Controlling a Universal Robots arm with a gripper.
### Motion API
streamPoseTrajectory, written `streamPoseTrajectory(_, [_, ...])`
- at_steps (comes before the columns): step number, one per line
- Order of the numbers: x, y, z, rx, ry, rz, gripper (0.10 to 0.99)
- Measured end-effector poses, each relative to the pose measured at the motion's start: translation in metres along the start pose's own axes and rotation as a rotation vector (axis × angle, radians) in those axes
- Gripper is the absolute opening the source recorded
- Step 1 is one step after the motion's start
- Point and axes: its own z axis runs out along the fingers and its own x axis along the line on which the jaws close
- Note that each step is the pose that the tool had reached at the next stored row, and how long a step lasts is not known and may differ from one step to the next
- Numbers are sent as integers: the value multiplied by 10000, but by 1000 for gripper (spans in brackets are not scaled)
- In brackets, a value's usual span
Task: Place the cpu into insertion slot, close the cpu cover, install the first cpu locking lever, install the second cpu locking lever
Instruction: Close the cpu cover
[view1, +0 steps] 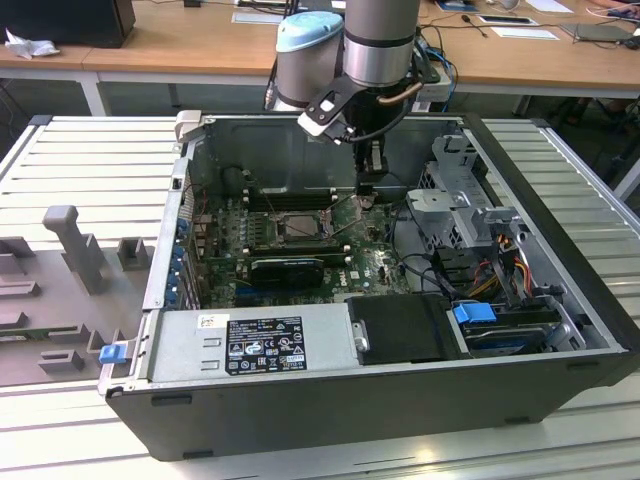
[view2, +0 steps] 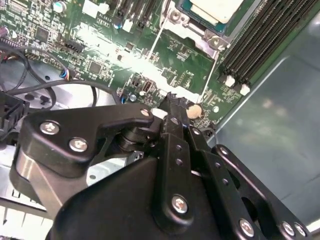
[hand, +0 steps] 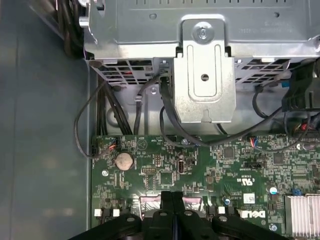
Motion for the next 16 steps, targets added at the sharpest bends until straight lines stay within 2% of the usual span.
streamPoseTrajectory(3, [-1, 3, 66, 0, 1, 0, 106])
streamPoseTrajectory(6, [2, 108, 104, 19, 4, 1, 106])
streamPoseTrajectory(15, [1, 179, 253, 66, 3, 1, 106])
streamPoseTrajectory(16, [1, 181, 259, 107, 1, 2, 106])
